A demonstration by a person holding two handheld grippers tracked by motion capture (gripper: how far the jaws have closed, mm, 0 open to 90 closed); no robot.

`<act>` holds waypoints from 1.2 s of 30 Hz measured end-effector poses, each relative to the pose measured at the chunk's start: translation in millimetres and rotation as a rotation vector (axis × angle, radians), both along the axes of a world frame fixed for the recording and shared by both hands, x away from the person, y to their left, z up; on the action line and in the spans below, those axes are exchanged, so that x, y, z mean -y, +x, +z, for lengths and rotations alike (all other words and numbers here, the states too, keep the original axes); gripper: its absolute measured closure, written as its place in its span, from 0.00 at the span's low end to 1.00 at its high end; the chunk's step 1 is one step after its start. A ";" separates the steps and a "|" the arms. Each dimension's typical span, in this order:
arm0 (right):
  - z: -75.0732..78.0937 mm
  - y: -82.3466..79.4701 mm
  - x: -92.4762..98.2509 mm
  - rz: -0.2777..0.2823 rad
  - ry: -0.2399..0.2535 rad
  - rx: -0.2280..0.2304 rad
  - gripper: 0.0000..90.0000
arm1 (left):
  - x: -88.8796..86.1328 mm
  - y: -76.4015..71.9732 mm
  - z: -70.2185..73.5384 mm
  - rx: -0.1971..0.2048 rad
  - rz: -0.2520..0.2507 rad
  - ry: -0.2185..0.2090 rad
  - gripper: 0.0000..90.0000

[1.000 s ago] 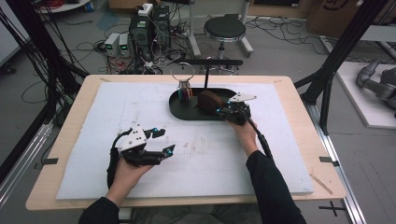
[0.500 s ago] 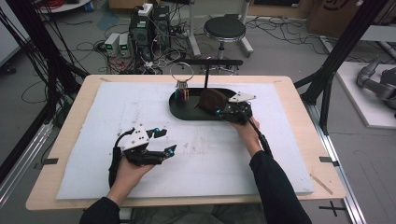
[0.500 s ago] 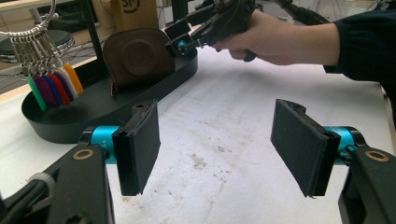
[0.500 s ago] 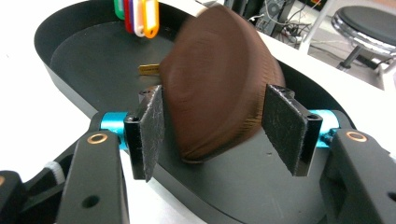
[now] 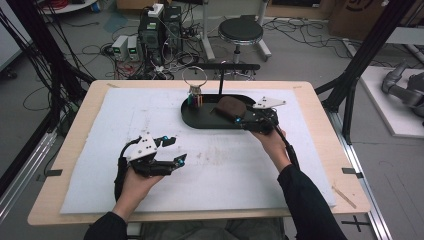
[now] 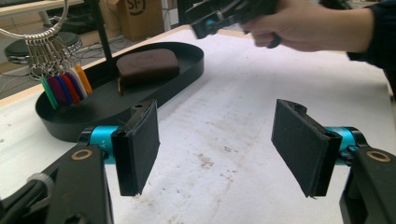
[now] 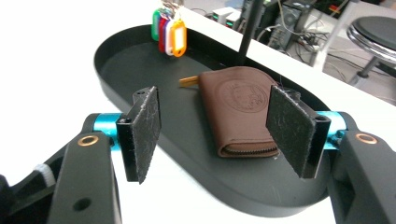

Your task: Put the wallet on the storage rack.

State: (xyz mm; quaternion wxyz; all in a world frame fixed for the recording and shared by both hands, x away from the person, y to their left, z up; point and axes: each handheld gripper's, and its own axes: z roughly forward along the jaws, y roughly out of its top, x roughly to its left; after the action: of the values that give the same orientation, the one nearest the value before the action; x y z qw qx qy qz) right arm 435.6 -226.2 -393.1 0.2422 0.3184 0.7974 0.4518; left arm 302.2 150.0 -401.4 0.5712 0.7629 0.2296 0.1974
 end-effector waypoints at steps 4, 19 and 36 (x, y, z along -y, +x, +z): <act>11.2 -13.4 11.1 0.025 0.013 0.009 0.37 | -5.0 0.4 1.6 0.006 0.020 -0.004 0.35; 26.9 -72.5 74.4 0.060 0.081 0.021 0.29 | -20.6 7.4 1.0 -0.009 0.084 -0.013 0.31; -6.0 -89.2 124.0 -0.017 0.113 -0.035 0.24 | -50.9 9.2 -0.7 -0.030 0.202 -0.025 0.26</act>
State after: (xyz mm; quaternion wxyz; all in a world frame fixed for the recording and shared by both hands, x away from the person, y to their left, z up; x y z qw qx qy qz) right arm 346.4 -350.2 -399.0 0.2137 0.3462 0.7720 0.4883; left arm 311.4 200.9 -402.1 0.5542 0.7317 0.3163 0.2395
